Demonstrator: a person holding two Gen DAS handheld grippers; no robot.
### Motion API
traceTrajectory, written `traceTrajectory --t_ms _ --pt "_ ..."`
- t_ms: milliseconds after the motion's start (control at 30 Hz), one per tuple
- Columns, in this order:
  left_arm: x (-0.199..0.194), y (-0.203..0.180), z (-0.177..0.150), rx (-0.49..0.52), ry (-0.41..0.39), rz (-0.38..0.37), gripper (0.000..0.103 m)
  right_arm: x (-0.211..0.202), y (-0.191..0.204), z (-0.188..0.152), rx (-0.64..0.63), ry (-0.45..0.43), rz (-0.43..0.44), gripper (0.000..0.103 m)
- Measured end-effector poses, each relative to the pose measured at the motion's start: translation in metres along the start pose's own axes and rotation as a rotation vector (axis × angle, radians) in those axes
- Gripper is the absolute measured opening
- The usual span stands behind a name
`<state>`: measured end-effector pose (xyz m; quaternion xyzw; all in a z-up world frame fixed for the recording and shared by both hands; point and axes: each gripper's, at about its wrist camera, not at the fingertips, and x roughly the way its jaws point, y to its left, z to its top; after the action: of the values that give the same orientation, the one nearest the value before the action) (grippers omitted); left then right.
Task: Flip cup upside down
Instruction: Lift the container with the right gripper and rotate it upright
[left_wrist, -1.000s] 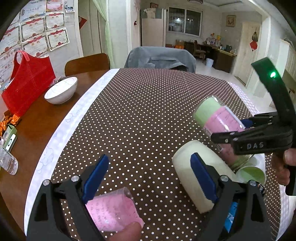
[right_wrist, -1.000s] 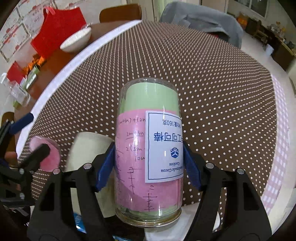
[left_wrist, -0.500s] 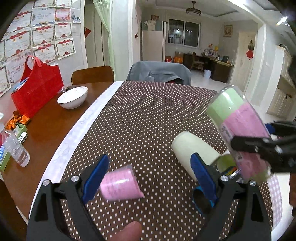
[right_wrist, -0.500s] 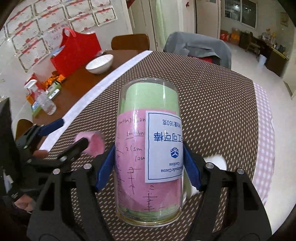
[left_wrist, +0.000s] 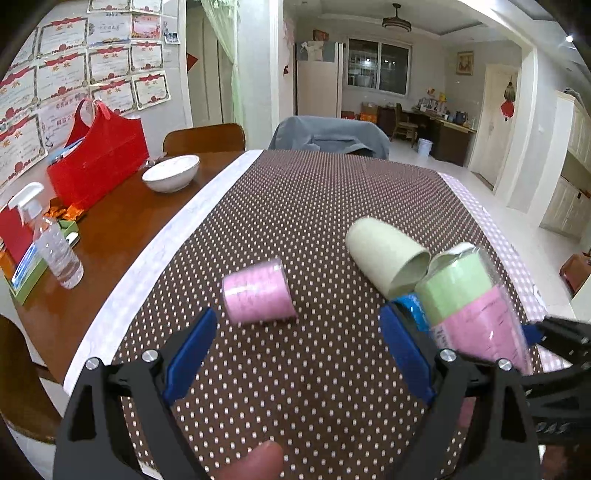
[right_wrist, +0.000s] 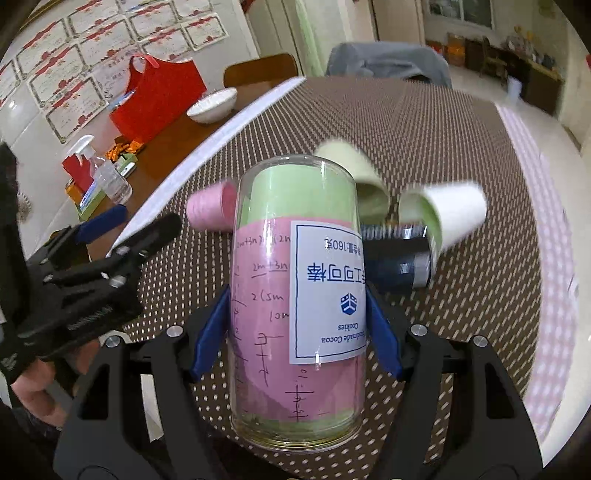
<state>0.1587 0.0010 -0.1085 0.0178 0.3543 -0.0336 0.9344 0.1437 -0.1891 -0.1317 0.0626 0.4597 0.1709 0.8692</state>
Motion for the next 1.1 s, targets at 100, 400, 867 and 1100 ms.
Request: traceTrajectory --t_ms 100,400,867,1100 --pt "-0.005 -0.001 -0.008 0.0 0.003 0.004 0.088 0.007 0.001 -0.014 0.019 0.016 -0.013 0.068" --pt "-0.02 -0.006 -0.033 0.005 0.008 0.004 0.088 0.019 0.015 -0.043 0.029 0.038 -0.012 0.068" --pt "-0.029 -0.003 -0.052 0.01 0.024 -0.009 0.088 0.042 0.017 -0.054 0.122 0.072 -0.018 0.078" --pt "-0.038 -0.001 -0.052 0.0 0.009 -0.012 0.088 0.018 0.008 -0.051 0.127 0.012 -0.029 0.097"
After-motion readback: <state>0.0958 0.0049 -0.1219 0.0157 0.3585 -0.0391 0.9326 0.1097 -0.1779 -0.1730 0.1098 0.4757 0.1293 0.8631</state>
